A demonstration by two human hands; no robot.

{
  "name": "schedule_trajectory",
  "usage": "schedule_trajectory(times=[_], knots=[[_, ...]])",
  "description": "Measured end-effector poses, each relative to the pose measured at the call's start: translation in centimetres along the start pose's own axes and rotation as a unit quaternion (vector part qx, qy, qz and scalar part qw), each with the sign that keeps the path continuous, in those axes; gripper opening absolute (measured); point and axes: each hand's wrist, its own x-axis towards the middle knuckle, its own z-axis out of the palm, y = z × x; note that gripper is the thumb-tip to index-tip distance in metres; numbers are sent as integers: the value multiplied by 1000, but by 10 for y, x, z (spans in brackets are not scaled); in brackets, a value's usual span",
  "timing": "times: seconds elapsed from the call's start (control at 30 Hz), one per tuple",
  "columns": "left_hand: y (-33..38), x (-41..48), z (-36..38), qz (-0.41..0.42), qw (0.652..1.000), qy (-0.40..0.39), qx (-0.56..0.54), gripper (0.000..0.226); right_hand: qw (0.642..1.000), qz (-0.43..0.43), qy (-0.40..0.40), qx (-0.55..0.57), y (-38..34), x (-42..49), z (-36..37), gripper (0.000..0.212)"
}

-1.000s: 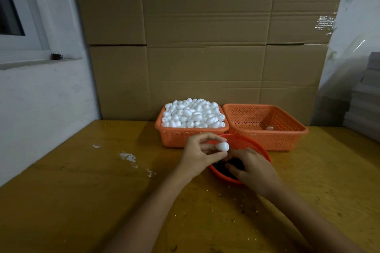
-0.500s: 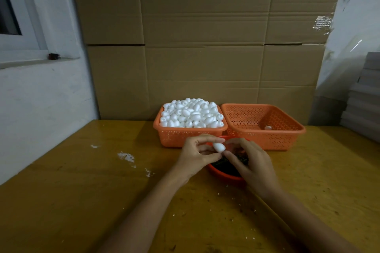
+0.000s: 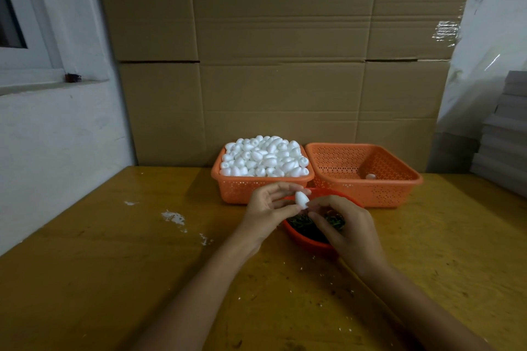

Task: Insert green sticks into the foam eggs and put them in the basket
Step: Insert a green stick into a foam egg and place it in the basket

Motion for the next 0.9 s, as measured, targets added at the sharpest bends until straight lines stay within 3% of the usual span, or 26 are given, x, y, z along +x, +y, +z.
schedule_trajectory(times=[0.33, 0.5, 0.67, 0.9], knots=[[-3, 1, -1, -22, 999, 25, 5, 32, 1000, -7, -6, 9, -1, 0, 0, 11], [-2, 0, 0, -22, 999, 27, -15, 32, 993, 12, -56, -106, 3, 1, -2, 6], [2, -3, 1, -21, 999, 27, -43, 29, 973, 17, -155, -171, 1, 2, -3, 37], [4, -5, 2, -24, 997, 25, -64, 41, 970, 28, -162, -177, -3, 1, -5, 35]])
